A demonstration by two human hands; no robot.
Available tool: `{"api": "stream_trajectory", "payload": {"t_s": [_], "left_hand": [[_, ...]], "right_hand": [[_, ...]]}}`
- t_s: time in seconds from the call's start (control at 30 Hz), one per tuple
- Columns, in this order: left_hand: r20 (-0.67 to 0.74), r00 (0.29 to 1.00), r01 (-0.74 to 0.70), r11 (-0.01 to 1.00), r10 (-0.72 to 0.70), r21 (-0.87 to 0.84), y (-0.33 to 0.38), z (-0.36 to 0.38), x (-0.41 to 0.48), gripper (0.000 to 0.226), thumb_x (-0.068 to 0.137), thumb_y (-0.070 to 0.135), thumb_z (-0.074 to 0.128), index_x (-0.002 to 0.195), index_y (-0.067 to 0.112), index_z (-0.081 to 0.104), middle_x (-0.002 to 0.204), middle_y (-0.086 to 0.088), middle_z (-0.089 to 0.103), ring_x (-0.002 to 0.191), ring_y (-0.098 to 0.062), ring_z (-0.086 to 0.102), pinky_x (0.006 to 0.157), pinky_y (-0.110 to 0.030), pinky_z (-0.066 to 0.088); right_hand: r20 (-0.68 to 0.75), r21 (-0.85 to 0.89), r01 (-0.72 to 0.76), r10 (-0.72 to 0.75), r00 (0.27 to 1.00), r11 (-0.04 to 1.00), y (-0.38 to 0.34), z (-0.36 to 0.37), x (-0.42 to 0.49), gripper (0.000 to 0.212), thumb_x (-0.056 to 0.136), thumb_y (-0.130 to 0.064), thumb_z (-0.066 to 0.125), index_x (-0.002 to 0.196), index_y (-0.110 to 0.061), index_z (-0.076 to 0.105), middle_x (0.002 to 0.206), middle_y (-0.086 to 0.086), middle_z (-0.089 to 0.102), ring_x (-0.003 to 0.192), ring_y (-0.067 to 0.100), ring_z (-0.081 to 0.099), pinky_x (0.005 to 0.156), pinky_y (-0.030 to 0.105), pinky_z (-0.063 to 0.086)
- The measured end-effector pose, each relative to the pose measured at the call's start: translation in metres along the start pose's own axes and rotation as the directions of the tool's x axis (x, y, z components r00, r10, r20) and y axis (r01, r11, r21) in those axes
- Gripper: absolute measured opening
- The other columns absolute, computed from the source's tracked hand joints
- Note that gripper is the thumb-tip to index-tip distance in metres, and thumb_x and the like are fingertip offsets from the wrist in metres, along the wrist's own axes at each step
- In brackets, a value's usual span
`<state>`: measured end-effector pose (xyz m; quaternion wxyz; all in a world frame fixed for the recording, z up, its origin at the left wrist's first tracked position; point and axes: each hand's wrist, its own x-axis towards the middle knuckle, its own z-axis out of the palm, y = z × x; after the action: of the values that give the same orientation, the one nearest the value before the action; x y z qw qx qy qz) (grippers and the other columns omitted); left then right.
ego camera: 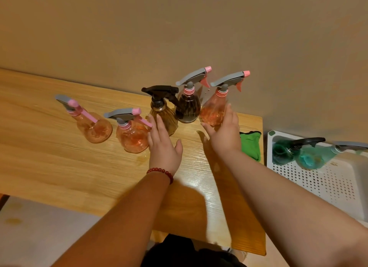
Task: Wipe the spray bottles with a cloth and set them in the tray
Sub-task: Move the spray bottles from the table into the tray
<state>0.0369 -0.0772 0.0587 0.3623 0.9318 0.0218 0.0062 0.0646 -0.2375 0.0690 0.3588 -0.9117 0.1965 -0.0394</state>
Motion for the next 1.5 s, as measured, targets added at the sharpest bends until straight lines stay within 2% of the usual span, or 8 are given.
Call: {"api": "stream_trajectory", "payload": {"t_s": [0.3, 0.4, 0.5, 0.63, 0.83, 1.03, 1.2, 1.5], "left_hand": [[-0.172, 0.978, 0.106, 0.993, -0.114, -0.053, 0.0, 0.019, 0.022, 0.085, 0.09, 0.019, 0.062, 0.152, 0.002, 0.005, 0.156, -0.019, 0.012, 0.144, -0.035, 0.015, 0.113, -0.049, 0.031], [-0.211, 0.969, 0.118, 0.991, -0.128, -0.055, 0.0, 0.023, 0.024, 0.084, 0.089, 0.019, 0.065, 0.152, 0.003, 0.011, 0.154, -0.02, 0.015, 0.143, -0.037, 0.018, 0.112, -0.051, 0.032], [-0.248, 0.96, 0.113, 0.991, -0.128, -0.074, 0.003, 0.026, 0.024, 0.083, 0.088, 0.018, 0.067, 0.15, 0.001, 0.014, 0.157, -0.02, 0.015, 0.144, -0.038, 0.017, 0.113, -0.053, 0.029], [-0.273, 0.946, 0.155, 0.984, -0.172, -0.083, 0.007, 0.024, 0.026, 0.084, 0.088, 0.019, 0.067, 0.149, -0.002, 0.014, 0.144, -0.024, 0.035, 0.132, -0.038, 0.032, 0.113, -0.051, 0.029], [-0.226, 0.944, 0.206, 0.966, -0.239, -0.159, 0.011, 0.02, 0.025, 0.081, 0.088, 0.025, 0.068, 0.151, 0.01, 0.019, 0.136, -0.017, 0.032, 0.123, -0.031, 0.045, 0.105, -0.035, 0.038], [-0.185, 0.966, 0.134, 0.964, -0.179, -0.231, -0.002, 0.023, 0.017, 0.083, 0.081, 0.029, 0.075, 0.146, 0.008, 0.028, 0.146, -0.01, 0.038, 0.138, -0.025, 0.026, 0.113, -0.039, 0.029], [-0.098, 0.982, 0.137, 0.966, -0.161, -0.219, -0.007, 0.025, 0.017, 0.091, 0.079, 0.039, 0.075, 0.149, 0.013, 0.022, 0.154, -0.007, 0.025, 0.143, -0.022, 0.02, 0.114, -0.034, 0.024], [-0.07, 0.986, 0.134, 0.964, -0.153, -0.23, 0.018, 0.028, 0.001, 0.088, 0.08, 0.04, 0.075, 0.149, 0.017, 0.026, 0.15, -0.001, 0.034, 0.138, -0.015, 0.03, 0.103, -0.019, 0.023]], "right_hand": [[-0.063, 0.139, -0.054, 0.064, 0.996, 0.989, 0.003, 0.017, 0.018, 0.093, 0.084, -0.039, 0.071, 0.153, -0.021, 0.011, 0.153, 0.004, 0.026, 0.14, 0.023, 0.029, 0.107, 0.039, 0.036], [-0.086, 0.141, -0.066, 0.079, 0.993, 0.988, 0.002, 0.02, 0.022, 0.084, 0.082, -0.039, 0.073, 0.147, -0.02, 0.025, 0.141, 0.006, 0.032, 0.128, 0.023, 0.041, 0.1, 0.034, 0.042], [-0.087, 0.194, -0.073, 0.091, 0.992, 0.978, 0.004, 0.02, 0.024, 0.075, 0.082, -0.035, 0.073, 0.143, -0.019, 0.031, 0.139, 0.005, 0.037, 0.124, 0.021, 0.045, 0.09, 0.025, 0.037], [-0.084, 0.25, -0.057, 0.08, 0.993, 0.967, 0.009, 0.021, 0.023, 0.072, 0.083, -0.033, 0.073, 0.141, -0.021, 0.034, 0.138, 0.003, 0.044, 0.123, 0.019, 0.046, 0.091, 0.024, 0.036], [-0.081, 0.251, -0.026, 0.048, 0.996, 0.968, 0.016, 0.019, 0.014, 0.071, 0.081, -0.033, 0.074, 0.14, -0.02, 0.037, 0.138, 0.003, 0.045, 0.123, 0.018, 0.046, 0.096, 0.026, 0.04], [-0.054, 0.243, 0.008, 0.005, 0.999, 0.97, 0.025, 0.017, 0.001, 0.076, 0.078, -0.037, 0.077, 0.14, -0.018, 0.038, 0.139, 0.004, 0.043, 0.126, 0.017, 0.042, 0.1, 0.025, 0.039], [0.004, 0.279, 0.002, -0.003, 1.0, 0.96, 0.025, 0.016, -0.001, 0.074, 0.077, -0.035, 0.078, 0.137, -0.022, 0.036, 0.132, 0.001, 0.051, 0.108, 0.009, 0.049, 0.086, 0.02, 0.04], [-0.044, 0.329, -0.029, 0.046, 0.998, 0.944, 0.038, -0.013, -0.011, 0.074, 0.079, -0.034, 0.077, 0.14, -0.026, 0.035, 0.13, -0.003, 0.055, 0.103, 0.005, 0.05, 0.087, 0.02, 0.043]]}}
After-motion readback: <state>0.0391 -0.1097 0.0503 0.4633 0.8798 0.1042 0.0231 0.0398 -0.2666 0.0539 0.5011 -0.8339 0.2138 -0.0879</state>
